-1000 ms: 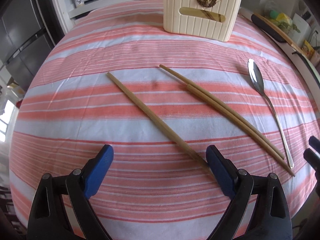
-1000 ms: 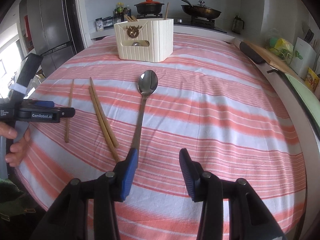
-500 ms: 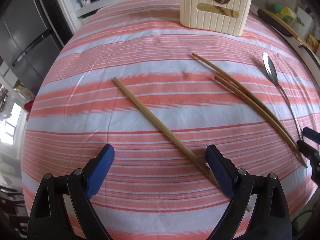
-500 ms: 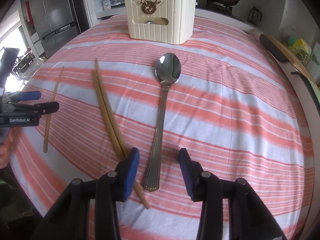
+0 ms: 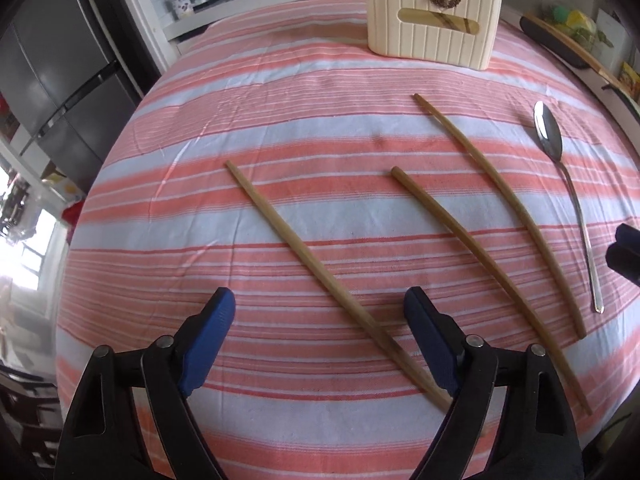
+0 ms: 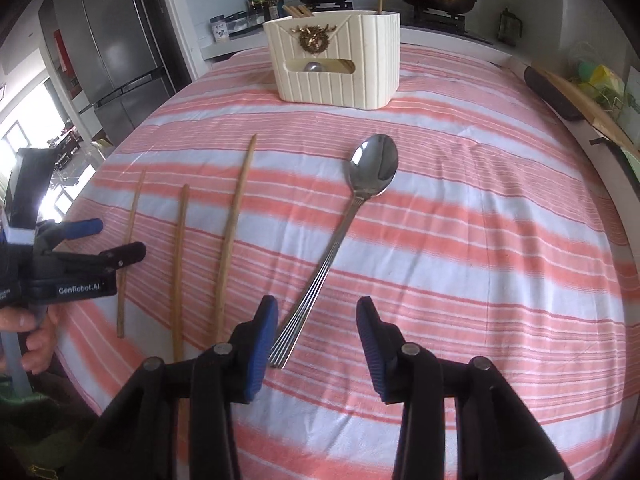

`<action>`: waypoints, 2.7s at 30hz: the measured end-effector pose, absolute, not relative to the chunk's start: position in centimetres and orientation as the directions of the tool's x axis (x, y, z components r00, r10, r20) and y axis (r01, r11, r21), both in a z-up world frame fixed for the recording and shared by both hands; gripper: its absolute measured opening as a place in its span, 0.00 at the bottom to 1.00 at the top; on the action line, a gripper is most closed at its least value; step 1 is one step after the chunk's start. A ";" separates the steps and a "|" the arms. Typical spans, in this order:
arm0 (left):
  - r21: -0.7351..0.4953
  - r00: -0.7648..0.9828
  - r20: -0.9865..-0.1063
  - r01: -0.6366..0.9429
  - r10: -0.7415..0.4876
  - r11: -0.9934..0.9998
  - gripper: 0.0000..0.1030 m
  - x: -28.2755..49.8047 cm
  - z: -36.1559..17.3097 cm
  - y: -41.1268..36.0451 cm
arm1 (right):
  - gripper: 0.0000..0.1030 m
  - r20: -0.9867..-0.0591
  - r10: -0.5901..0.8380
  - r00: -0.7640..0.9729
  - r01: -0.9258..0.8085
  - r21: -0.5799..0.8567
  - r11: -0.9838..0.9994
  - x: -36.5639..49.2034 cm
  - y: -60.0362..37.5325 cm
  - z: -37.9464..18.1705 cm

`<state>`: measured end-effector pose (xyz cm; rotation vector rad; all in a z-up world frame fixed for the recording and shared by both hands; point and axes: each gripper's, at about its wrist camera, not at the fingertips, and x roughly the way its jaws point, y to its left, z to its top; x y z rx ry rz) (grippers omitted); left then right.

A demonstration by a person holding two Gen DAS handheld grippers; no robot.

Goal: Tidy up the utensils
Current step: 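Lower the right tool onto the steel spoon handle and close it, then grasp a wooden chopstick with the left tool while the right tool lifts the spoon, then carry the chopstick and spoon upright over the cream holder with both tools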

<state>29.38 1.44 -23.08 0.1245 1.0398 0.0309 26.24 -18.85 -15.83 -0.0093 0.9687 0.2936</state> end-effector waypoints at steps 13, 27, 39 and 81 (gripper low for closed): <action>0.067 0.425 -0.904 0.228 -0.038 0.971 0.21 29.7 -21.9 3.5 | 0.09 -0.845 0.098 0.526 -0.190 -0.004 0.982 26.7 -20.5 -17.7; -0.295 0.512 -0.844 -0.194 -0.161 0.936 0.74 28.0 -20.0 12.5 | 0.40 -0.845 0.153 0.512 -0.140 0.094 0.986 24.6 -24.2 -17.1; -0.159 0.474 -0.879 -0.191 -0.051 0.969 0.74 30.1 -21.9 8.9 | 0.45 -0.865 0.210 0.455 -0.228 0.115 0.967 27.2 -23.7 -15.8; -0.244 0.824 -0.548 0.008 -0.145 0.970 0.05 28.2 -10.5 8.0 | 0.40 -0.554 0.324 0.767 -0.288 0.154 0.945 27.1 -22.3 -6.7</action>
